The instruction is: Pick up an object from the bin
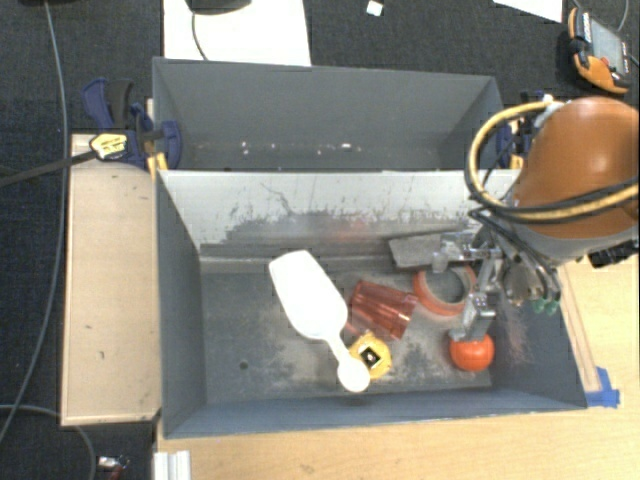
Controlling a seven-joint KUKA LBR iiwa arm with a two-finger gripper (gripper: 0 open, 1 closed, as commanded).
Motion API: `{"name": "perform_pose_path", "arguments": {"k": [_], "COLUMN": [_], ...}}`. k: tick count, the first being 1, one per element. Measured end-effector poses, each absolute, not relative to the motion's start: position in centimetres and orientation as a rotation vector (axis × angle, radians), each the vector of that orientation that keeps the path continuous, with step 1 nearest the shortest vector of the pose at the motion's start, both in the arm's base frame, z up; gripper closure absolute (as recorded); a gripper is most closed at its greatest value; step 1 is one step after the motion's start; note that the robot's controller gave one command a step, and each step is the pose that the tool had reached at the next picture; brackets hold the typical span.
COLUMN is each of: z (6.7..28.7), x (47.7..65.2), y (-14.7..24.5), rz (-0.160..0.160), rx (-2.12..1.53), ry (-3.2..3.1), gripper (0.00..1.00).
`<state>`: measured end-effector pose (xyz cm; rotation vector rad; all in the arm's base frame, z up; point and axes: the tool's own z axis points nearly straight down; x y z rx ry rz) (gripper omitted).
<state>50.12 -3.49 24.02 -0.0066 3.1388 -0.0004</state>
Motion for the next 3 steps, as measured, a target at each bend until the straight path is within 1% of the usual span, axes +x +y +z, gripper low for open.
{"name": "perform_pose_path", "arguments": {"k": [1,2,3], "z": [24.02,24.02,24.01], "x": [50.12,50.12,50.12], "y": [-3.49,-3.49,-3.49], "rz": [0.000,0.000,0.000], "rx": [-0.007,-0.007,-0.007], "ry": [3.139,3.139,3.139], "gripper": [1.00,0.00,0.00]}}
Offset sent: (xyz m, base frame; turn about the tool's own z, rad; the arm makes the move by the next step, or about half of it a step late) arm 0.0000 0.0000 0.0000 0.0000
